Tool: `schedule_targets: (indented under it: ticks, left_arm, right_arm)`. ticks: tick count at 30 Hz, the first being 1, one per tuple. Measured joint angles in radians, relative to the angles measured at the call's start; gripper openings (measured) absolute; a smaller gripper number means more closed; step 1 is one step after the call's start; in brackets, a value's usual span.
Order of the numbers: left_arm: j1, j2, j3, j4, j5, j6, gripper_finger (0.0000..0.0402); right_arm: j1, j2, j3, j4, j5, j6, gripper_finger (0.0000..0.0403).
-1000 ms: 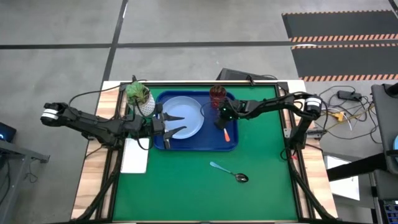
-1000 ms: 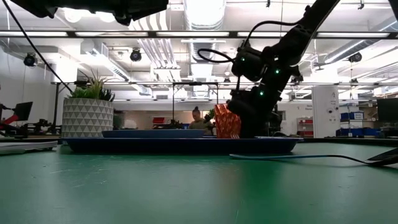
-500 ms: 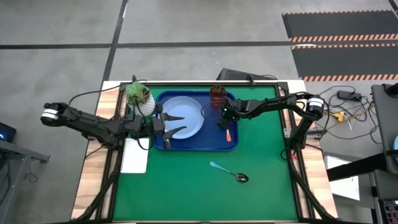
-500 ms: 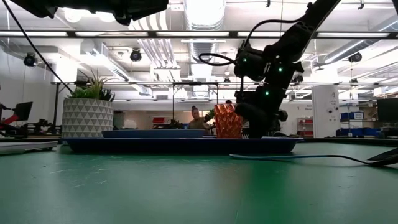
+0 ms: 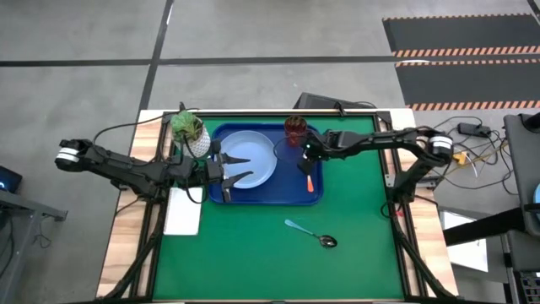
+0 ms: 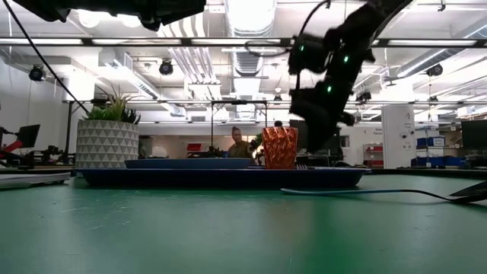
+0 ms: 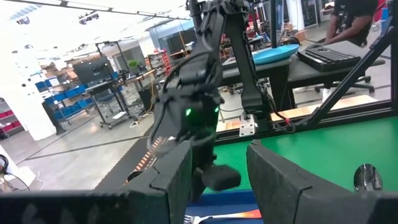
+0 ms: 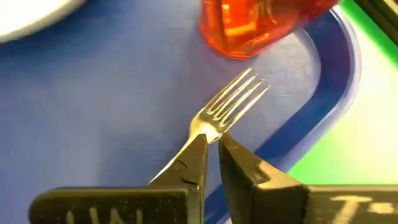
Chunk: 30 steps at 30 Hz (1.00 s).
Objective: Pick and place plate/cup/fork/spoon on tray
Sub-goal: Put the blue spoon on the blue serving tray to the left side of the orange fork
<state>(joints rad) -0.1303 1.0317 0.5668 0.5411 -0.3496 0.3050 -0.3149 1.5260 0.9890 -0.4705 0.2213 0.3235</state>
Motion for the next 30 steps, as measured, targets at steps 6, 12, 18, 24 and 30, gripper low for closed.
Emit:
schedule_targets:
  ticks: [6, 12, 18, 24, 30]
  left_arm:
    - [0.0, 0.0, 0.0, 0.002, 0.0, 0.0, 0.0135]
    - [0.0, 0.0, 0.002, 0.007, 0.0, -0.01, 0.0135]
    - [0.0, 0.014, 0.002, 0.002, 0.0, -0.04, 0.0135]
    - [0.0, 0.047, 0.003, 0.025, 0.0, -0.116, 0.0135]
    - [-0.006, 0.104, 0.012, 0.03, 0.006, -0.295, 0.0135]
  right_arm:
    - [0.133, -0.129, -0.041, -0.02, 0.0, 0.086, 0.0031]
    - [0.353, -0.271, -0.143, 0.057, 0.06, 0.19, 0.0031]
    - [0.624, -0.331, -0.327, 0.434, 0.237, 0.186, 0.0031]
    - [0.821, -0.329, -0.501, 0.739, 0.408, 0.111, 0.0031]
    - [0.893, -0.367, -0.571, 0.863, 0.46, -0.034, 0.0031]
